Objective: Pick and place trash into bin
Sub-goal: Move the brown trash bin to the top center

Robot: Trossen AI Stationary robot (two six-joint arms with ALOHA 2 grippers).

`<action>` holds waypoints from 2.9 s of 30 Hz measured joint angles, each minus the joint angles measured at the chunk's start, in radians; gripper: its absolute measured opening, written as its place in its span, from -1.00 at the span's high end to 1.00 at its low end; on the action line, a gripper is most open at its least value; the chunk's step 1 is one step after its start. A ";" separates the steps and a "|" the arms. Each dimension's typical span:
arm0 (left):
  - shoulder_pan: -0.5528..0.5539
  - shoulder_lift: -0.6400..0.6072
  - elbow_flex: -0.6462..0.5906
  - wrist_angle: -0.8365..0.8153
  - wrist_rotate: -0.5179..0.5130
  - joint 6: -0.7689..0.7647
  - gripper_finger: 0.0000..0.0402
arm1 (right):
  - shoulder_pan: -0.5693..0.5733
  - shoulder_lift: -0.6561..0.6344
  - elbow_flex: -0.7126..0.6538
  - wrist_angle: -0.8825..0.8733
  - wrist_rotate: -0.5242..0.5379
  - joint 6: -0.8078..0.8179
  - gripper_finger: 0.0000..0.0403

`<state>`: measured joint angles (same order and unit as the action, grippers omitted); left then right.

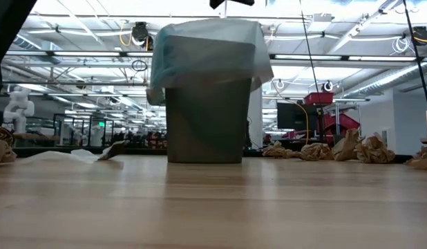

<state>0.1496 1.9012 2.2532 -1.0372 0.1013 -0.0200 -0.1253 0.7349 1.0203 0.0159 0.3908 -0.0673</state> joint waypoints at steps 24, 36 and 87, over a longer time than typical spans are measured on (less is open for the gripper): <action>-0.032 0.120 -0.037 -0.015 0.022 -0.028 0.27 | 0.001 0.000 0.000 -0.079 -0.004 0.003 0.66; -0.035 0.141 -0.037 0.012 0.029 -0.038 0.29 | 0.001 0.000 0.000 -0.108 -0.004 0.022 0.66; 0.178 0.341 0.101 -0.459 -0.112 0.086 1.00 | 0.001 -0.007 0.000 -0.103 -0.052 -0.005 0.66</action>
<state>0.3275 2.2422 2.3543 -1.4961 -0.0109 0.0662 -0.1246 0.7277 1.0199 -0.0868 0.3386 -0.0723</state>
